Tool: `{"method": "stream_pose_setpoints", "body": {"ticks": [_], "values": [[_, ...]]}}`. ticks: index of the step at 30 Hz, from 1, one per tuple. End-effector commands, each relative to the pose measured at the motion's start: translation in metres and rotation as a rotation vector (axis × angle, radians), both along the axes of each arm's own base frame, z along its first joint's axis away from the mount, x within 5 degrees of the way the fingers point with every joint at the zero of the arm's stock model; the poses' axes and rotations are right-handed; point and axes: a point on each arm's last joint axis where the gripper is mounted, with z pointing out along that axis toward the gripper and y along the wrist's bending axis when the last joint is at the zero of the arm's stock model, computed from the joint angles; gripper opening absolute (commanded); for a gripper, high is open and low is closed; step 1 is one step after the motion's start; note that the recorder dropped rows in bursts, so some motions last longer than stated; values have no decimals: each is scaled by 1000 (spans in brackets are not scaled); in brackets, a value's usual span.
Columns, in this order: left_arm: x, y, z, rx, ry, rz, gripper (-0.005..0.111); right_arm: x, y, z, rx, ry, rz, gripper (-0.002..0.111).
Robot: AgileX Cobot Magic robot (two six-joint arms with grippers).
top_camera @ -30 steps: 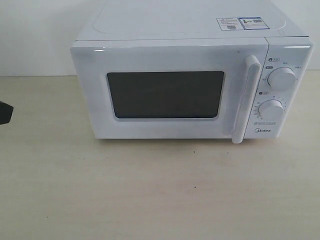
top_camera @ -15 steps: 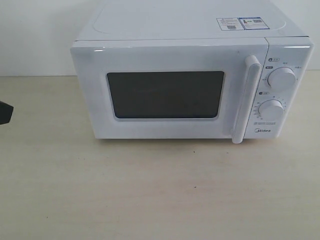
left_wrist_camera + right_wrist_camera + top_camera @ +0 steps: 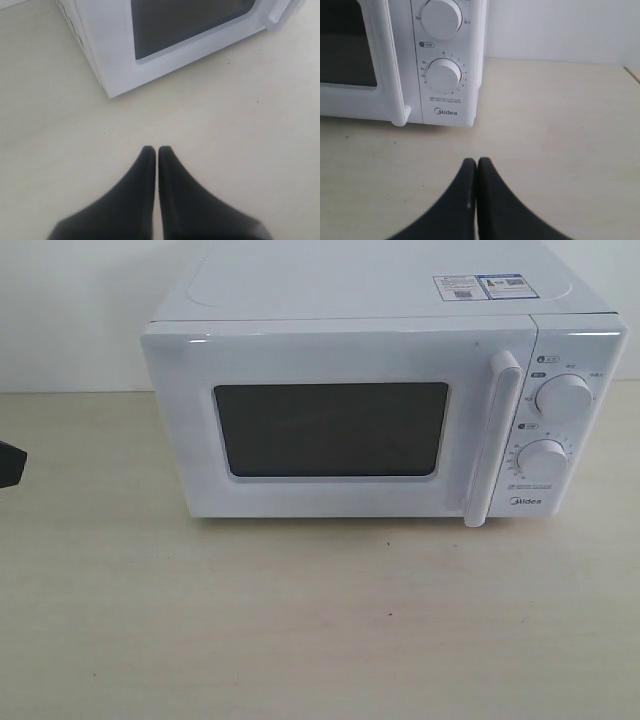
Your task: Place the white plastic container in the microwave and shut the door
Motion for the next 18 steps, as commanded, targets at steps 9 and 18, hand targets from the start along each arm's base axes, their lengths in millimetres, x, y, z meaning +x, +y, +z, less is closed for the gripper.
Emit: {"method": "stream_pose_setpoints", "body": {"ticks": [9, 18], "values": [[-1, 0, 1, -8, -16, 3, 4, 0, 2, 1, 57, -8, 7, 0], [-1, 0, 1, -7, -14, 2, 4, 0, 2, 1, 57, -8, 7, 0]]}}
